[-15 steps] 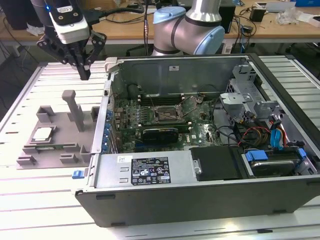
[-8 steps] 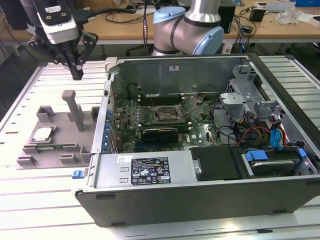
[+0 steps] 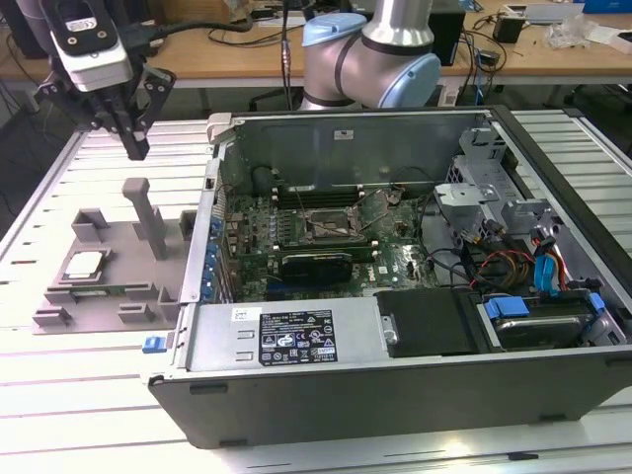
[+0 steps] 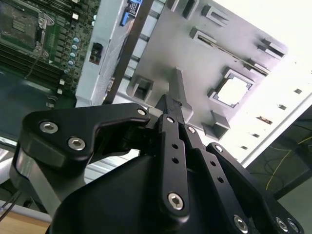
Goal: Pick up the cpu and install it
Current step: 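Reach for the cpu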
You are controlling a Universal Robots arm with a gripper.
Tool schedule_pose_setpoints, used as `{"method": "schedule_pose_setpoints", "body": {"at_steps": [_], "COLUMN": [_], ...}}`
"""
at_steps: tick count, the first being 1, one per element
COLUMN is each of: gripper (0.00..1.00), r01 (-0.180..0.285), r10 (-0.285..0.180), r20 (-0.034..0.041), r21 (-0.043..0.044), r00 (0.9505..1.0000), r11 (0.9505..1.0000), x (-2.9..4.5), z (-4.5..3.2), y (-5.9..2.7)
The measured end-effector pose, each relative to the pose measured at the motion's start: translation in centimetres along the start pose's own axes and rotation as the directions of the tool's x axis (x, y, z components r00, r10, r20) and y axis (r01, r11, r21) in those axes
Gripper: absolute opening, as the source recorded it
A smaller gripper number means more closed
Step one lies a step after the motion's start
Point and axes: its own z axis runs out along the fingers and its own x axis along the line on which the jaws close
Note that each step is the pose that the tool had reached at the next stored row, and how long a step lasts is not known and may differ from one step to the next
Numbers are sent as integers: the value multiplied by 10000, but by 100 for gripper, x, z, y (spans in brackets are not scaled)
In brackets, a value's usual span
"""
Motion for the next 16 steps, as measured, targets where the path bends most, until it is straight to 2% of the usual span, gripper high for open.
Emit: {"method": "schedule_pose_setpoints", "body": {"at_steps": [6,16], "gripper": [11,11], "r01": [1,0], "r10": [-1,0], "r20": [0,0], "r21": [-1,-1], "r00": [10000,10000], "r11": [10000,10000], "x": [112,365], "z": [52,132], "y": [31,71]}}
